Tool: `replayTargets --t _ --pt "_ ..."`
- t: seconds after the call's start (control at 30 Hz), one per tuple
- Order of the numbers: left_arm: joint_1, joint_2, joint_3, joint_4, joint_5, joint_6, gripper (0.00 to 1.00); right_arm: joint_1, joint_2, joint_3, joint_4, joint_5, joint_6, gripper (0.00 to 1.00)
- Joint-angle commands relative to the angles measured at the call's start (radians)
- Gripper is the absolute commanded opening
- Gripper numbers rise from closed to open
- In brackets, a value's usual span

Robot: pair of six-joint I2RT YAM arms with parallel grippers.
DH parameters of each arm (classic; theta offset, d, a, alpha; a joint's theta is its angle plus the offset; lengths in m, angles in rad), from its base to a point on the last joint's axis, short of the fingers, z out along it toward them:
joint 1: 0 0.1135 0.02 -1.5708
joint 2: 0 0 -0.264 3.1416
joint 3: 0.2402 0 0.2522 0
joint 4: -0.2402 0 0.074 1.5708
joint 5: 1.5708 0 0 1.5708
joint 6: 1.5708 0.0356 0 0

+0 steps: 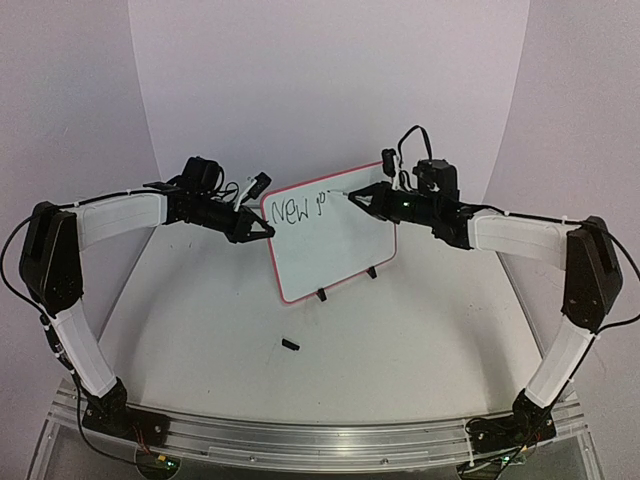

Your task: Write a sentence on the whiteboard

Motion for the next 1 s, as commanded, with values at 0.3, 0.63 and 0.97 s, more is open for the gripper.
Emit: replayTargets --t 0.3,0.63,0.97 --pt "-0.028 0.016 0.009 -0.108 -0.014 0.028 0.00 -0.007 0.046 0.077 0.041 0.001 0.003 0.00" --pt "-0.029 0.017 0.009 -0.108 -0.017 0.030 0.00 -0.012 0.059 0.067 0.041 0.017 0.008 0.00" --pt "-0.029 0.016 0.010 -0.109 -0.017 0.030 0.00 -0.019 0.037 0.003 0.040 0.028 0.020 0.00"
